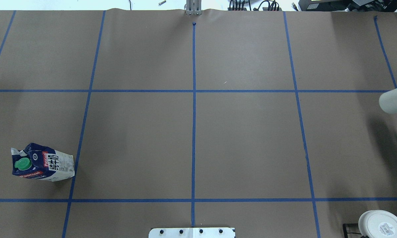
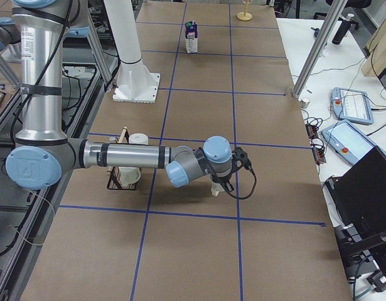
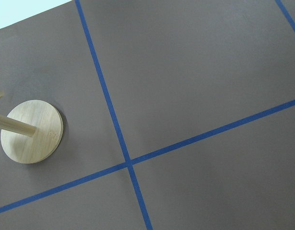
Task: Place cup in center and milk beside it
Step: 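Carry the white mug with the right gripper toward the table center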
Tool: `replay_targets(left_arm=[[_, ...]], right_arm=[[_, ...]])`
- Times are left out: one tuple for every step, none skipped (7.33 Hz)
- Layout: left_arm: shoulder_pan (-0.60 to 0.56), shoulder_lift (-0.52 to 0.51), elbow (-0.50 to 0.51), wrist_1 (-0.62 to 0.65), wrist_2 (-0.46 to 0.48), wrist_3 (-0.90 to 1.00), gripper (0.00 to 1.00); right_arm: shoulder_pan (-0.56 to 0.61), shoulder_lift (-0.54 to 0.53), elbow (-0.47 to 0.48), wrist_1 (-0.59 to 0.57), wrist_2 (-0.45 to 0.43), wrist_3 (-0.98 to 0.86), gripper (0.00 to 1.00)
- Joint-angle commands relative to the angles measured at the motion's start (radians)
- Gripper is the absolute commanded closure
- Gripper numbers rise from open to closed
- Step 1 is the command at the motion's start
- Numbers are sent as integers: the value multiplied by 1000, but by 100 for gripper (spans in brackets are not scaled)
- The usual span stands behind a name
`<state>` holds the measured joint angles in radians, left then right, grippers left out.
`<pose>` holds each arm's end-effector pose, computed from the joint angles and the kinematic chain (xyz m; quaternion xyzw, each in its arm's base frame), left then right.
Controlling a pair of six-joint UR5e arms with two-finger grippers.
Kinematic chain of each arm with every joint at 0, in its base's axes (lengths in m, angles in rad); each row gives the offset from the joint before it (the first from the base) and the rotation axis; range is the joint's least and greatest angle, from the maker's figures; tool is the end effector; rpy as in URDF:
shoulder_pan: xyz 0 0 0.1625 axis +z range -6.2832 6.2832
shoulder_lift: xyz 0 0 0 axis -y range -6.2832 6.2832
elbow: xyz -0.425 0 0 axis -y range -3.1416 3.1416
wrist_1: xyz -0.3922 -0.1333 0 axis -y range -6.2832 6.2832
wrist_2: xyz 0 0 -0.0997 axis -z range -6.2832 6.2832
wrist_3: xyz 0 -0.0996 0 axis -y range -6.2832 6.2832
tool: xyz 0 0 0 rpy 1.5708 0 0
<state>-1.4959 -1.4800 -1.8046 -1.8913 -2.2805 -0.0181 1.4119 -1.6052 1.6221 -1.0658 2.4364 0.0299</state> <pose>-0.0328 -0.4764 0.5529 0.1994 0.3478 0.1057 0.9100 -0.0218 -0.4990 0.5869 0.1950 -0.4255 -0.1645 0.8683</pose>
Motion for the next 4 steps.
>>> replay_targets(left_arm=[[-1, 17, -2, 0, -2, 1, 0], [-1, 17, -1, -2, -4, 3, 0], [-1, 17, -1, 0, -5, 3, 0], [0, 17, 1, -2, -5, 3, 0]], right_arm=[[-113, 150, 123, 6, 46, 473, 100], [-193, 224, 143, 4, 26, 640, 100], [-293, 287, 157, -2, -40, 795, 100], [-412, 342, 162, -16, -157, 941, 100]])
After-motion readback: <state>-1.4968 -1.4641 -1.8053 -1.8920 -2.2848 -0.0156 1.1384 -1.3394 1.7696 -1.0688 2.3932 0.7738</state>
